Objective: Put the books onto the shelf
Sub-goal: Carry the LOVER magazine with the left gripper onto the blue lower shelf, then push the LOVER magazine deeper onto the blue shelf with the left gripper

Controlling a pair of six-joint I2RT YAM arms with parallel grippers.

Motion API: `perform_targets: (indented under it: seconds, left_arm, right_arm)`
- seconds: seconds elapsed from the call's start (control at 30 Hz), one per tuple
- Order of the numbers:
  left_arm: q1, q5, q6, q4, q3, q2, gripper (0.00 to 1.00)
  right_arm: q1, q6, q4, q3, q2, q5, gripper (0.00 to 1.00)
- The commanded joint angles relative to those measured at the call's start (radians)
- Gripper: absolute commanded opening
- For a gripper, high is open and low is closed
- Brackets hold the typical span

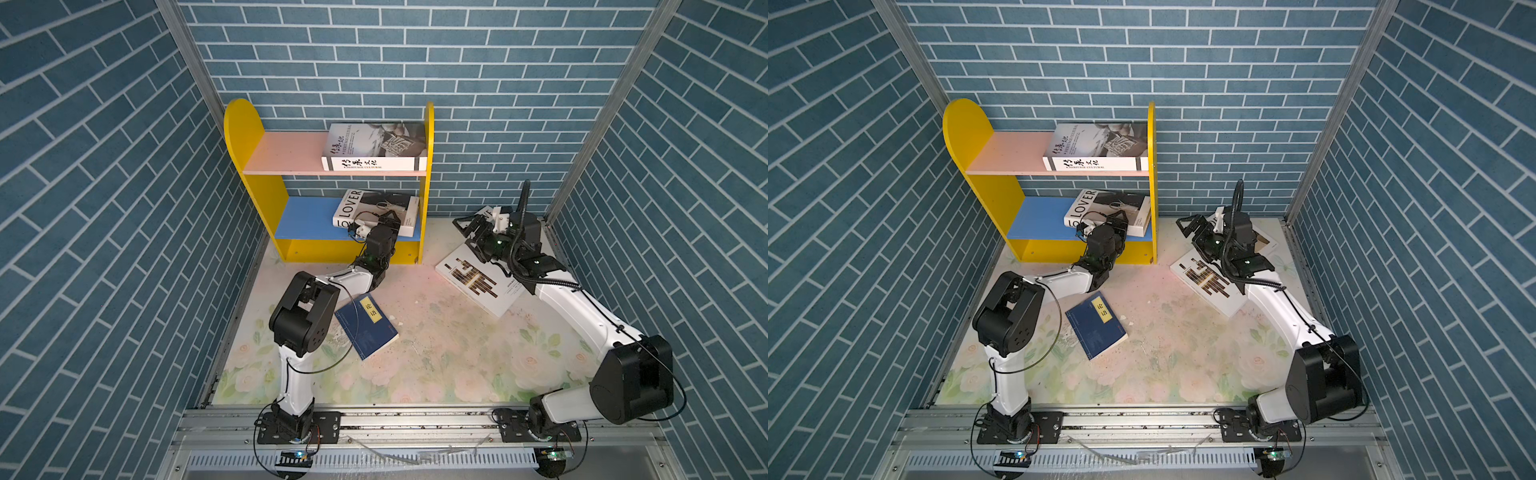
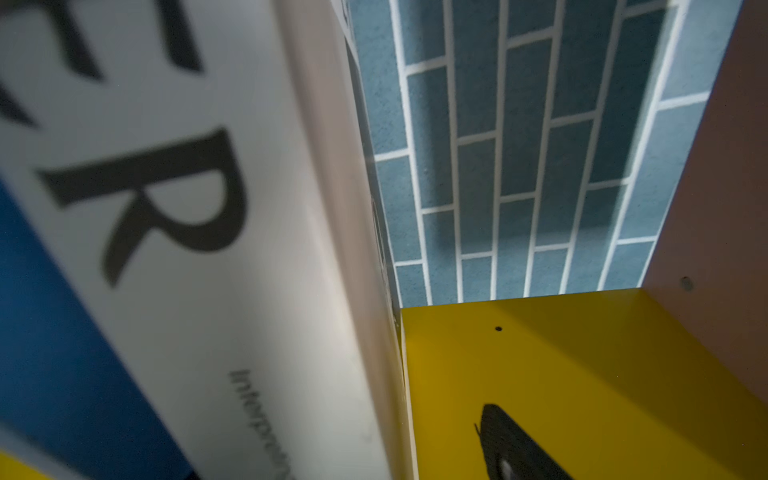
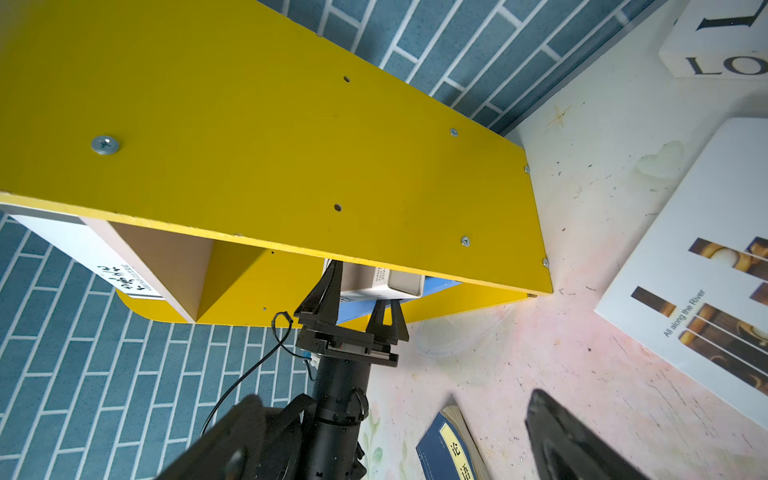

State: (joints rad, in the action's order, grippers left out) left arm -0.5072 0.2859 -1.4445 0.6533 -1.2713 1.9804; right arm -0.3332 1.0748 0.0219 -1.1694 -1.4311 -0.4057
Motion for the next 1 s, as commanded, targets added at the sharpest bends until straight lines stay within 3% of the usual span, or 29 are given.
perform_targets:
  seconds: [0.0, 0.1, 0.2, 0.37, 0.57, 0.73, 0.97]
  left_arm:
    - [-0.016, -0.033, 0.004, -0.124, -0.019, -0.082, 0.9]
    - [-0.024, -0.071, -0.026, -0.203, 0.013, -0.137, 0.99]
    - [-0.024, -0.126, -0.032, -0.292, 0.047, -0.205, 1.0]
    - [0.012, -0.355, 0.082, -0.578, -0.035, -0.262, 1.0]
    - [0.053, -0.568, 0.168, -0.713, -0.062, -0.274, 1.0]
    - [0.095, -0.658, 0.181, -0.699, -0.096, -0.216, 0.99]
    - [0.125, -0.693, 0.221, -0.669, -0.141, -0.2, 1.0]
  right_arm:
    - [0.008, -0.012, 0.027, 0.01, -0.002, -0.022, 0.98]
    - [0.008, -0.001, 0.055, 0.017, -0.011, -0.026, 0.98]
    - [0.009, 0.005, 0.079, 0.021, -0.024, -0.03, 0.98]
    - [0.01, -0.008, 0.112, 0.014, -0.058, -0.024, 0.98]
    - [0.007, -0.044, 0.107, -0.015, -0.1, 0.001, 0.98]
    - [0.003, -0.04, 0.123, -0.018, -0.135, 0.023, 0.98]
    - [-0.018, -0.029, 0.136, -0.03, -0.169, 0.058, 0.98]
